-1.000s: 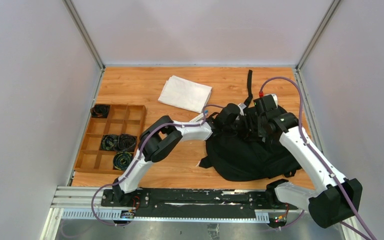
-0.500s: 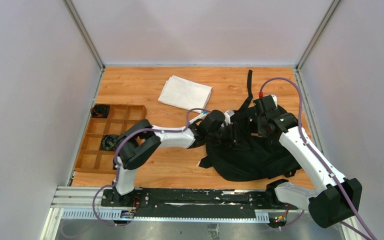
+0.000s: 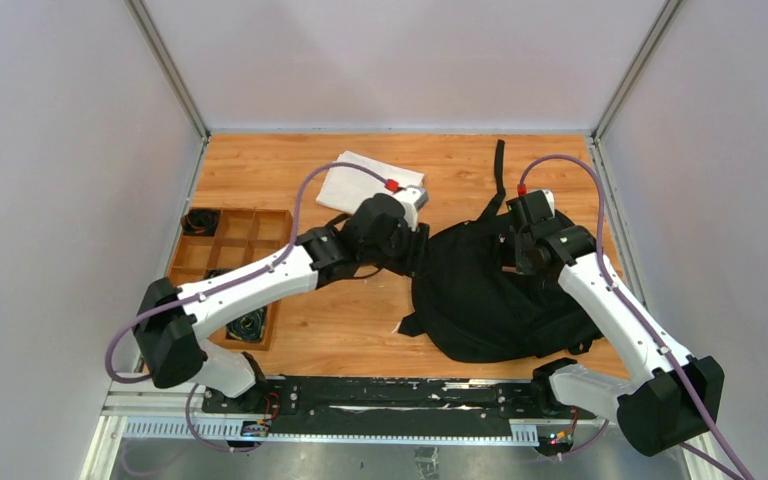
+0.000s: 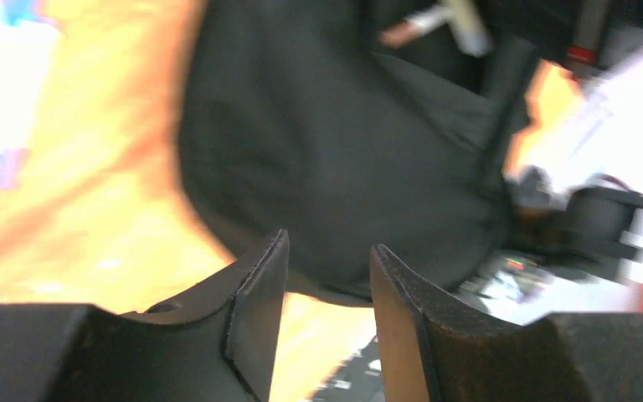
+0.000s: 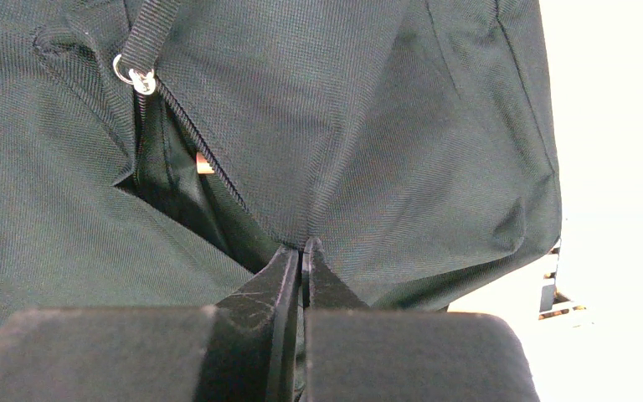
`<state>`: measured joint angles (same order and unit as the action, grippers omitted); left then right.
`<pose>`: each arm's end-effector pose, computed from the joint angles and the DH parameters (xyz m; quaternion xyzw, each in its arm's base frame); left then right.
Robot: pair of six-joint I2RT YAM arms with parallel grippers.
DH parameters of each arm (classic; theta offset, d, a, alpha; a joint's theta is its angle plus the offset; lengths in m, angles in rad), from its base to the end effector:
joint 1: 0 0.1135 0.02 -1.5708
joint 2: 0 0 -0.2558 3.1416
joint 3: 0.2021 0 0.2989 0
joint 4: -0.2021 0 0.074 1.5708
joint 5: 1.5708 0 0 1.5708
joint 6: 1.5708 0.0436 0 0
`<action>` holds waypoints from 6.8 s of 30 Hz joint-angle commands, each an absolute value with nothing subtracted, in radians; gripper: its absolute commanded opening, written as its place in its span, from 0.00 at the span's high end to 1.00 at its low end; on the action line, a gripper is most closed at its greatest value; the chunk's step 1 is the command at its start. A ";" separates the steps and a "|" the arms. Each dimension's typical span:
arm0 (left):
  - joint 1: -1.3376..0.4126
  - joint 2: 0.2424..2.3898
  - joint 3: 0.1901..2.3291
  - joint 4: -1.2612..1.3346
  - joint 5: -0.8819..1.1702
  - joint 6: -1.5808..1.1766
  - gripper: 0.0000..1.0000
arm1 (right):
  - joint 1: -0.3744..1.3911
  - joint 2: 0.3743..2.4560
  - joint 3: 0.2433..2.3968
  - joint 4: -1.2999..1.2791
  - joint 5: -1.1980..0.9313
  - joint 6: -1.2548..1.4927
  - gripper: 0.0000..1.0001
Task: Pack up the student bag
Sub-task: Place the stationery in the student bag, then pick up the stationery from the center of the board, then place the stationery in the student bag.
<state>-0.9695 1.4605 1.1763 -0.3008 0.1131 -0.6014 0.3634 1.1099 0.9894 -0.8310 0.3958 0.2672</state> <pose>0.2152 -0.3224 0.2784 0.1873 0.8598 -0.3693 0.2988 0.2588 0.0804 0.2740 0.0149 0.9357 -0.0854 0.3421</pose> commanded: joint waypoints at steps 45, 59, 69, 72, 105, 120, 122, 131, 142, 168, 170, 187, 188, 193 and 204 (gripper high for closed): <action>-0.634 2.123 1.567 -0.439 -0.158 -0.238 0.54 | 0.348 1.115 0.987 -0.867 0.393 0.268 1.00; -0.633 1.996 1.461 -0.308 -0.147 -0.213 0.53 | 0.348 1.118 0.991 -0.869 0.395 0.270 1.00; -0.625 2.046 1.477 -0.304 -0.155 -0.210 0.53 | 0.348 1.114 0.989 -0.873 0.394 0.270 1.00; -0.624 2.047 1.466 -0.286 -0.149 -0.212 0.54 | 0.348 1.115 0.989 -0.874 0.394 0.269 1.00; -0.624 2.095 1.436 -0.310 0.056 -0.149 0.61 | 0.347 1.118 0.999 -0.881 0.416 0.270 1.00; -0.635 2.076 1.371 -0.317 0.087 -0.147 0.67 | 0.348 1.118 1.001 -0.881 0.416 0.270 1.00; -0.639 2.077 1.368 -0.321 0.070 -0.143 0.68 | 0.348 1.117 1.000 -0.881 0.414 0.270 1.00; -0.667 2.071 1.373 -0.331 0.045 -0.122 0.86 | 0.349 1.108 1.003 -0.885 0.424 0.270 1.00; -0.687 2.005 1.360 -0.355 0.046 -0.113 1.00 | 0.348 1.103 1.011 -0.891 0.431 0.267 1.00; -0.760 1.522 1.260 -0.378 0.357 -0.496 1.00 | 0.348 1.061 1.017 -0.891 0.421 0.274 1.00; -0.798 1.516 1.225 -0.299 0.409 -0.588 1.00 | 0.348 1.064 1.019 -0.890 0.419 0.275 1.00; -1.008 1.777 1.283 0.131 0.550 -0.939 1.00 | 0.348 1.052 1.020 -0.885 0.395 0.277 1.00; -1.007 1.795 1.293 0.133 0.553 -0.947 1.00 | 0.347 1.049 1.020 -0.885 0.395 0.276 1.00; -1.008 1.848 1.326 0.144 0.539 -0.970 1.00 | 0.347 1.042 1.021 -0.885 0.396 0.272 1.00; -1.008 2.010 1.446 0.161 0.451 -1.097 1.00 | 0.346 1.039 1.015 -0.885 0.394 0.268 1.00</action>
<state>-1.0042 1.9614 1.3930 0.1230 0.4885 -1.0325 0.3588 1.0622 0.9974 -0.8581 0.3946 0.2684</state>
